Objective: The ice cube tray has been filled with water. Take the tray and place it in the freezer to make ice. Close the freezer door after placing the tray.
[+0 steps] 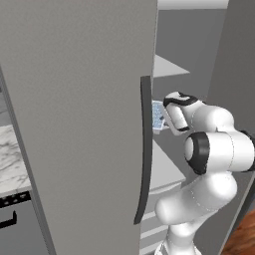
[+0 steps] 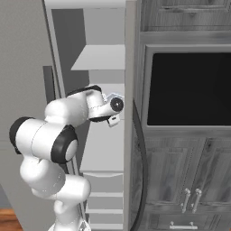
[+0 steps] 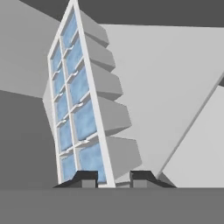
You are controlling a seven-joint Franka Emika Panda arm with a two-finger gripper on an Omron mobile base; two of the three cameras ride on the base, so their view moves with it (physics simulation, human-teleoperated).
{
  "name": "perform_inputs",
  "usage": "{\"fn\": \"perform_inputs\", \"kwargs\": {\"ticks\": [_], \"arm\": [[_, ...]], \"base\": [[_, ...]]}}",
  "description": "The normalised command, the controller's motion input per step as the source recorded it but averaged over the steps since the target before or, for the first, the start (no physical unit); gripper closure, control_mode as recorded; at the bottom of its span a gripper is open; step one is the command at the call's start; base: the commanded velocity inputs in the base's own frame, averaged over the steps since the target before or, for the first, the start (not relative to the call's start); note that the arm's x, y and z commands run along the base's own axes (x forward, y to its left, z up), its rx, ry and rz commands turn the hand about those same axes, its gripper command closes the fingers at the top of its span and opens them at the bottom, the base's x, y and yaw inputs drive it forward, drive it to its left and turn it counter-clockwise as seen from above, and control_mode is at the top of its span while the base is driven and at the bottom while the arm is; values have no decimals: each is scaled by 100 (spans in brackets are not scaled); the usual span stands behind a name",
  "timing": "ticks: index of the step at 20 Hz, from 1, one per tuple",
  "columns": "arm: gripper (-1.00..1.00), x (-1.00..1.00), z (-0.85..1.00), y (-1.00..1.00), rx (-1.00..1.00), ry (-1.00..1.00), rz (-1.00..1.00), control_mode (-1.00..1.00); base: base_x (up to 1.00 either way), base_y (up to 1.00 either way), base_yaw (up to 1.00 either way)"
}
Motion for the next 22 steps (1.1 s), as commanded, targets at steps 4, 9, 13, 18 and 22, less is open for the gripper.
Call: {"fn": "perform_inputs", "kwargs": {"ticks": [4, 9, 13, 18, 22], "arm": [[100, 22, -15, 0, 0, 2, 0, -100], [100, 23, -17, 0, 0, 2, 0, -100], [100, 25, -22, 13, 0, 2, 1, -100], [100, 20, -16, 36, -2, 1, 1, -100], [-100, 7, -16, 38, -4, 0, 0, -100]], "base": [[0, 0, 0], [0, 0, 0], [0, 0, 0], [0, 0, 0], [0, 0, 0]]}}
